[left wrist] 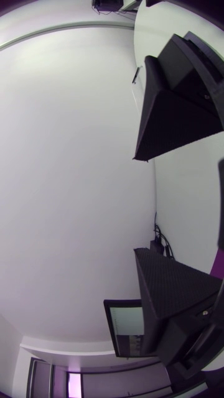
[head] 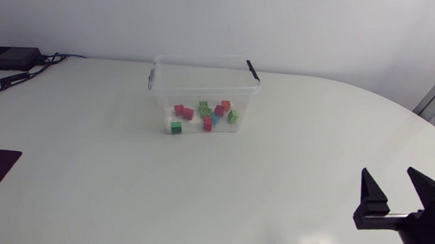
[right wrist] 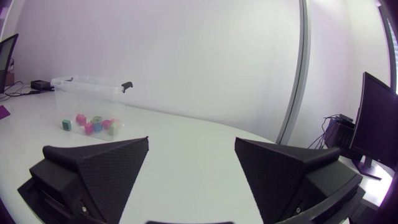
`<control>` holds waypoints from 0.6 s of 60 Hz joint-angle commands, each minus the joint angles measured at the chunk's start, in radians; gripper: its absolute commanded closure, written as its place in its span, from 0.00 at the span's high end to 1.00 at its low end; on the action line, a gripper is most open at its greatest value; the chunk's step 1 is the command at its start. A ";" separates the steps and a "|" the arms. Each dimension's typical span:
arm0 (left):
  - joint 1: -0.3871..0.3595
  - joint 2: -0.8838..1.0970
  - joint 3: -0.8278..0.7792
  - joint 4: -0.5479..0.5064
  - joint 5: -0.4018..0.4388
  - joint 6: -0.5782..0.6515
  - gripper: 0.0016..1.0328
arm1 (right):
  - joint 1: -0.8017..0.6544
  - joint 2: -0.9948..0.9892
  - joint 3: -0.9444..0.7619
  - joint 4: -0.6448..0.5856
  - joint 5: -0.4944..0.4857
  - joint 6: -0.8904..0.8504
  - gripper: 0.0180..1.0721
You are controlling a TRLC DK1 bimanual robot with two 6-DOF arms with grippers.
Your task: Place the duplo bricks in the container
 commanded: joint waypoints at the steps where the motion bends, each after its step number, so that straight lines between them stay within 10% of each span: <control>1: 0.033 -0.084 -0.032 -0.023 0.002 0.014 0.95 | -0.007 -0.007 -0.020 0.014 -0.008 -0.016 0.95; 36: 0.066 -0.097 -0.226 0.075 0.118 -0.038 0.96 | 0.003 -0.007 -0.020 0.015 -0.004 0.037 0.95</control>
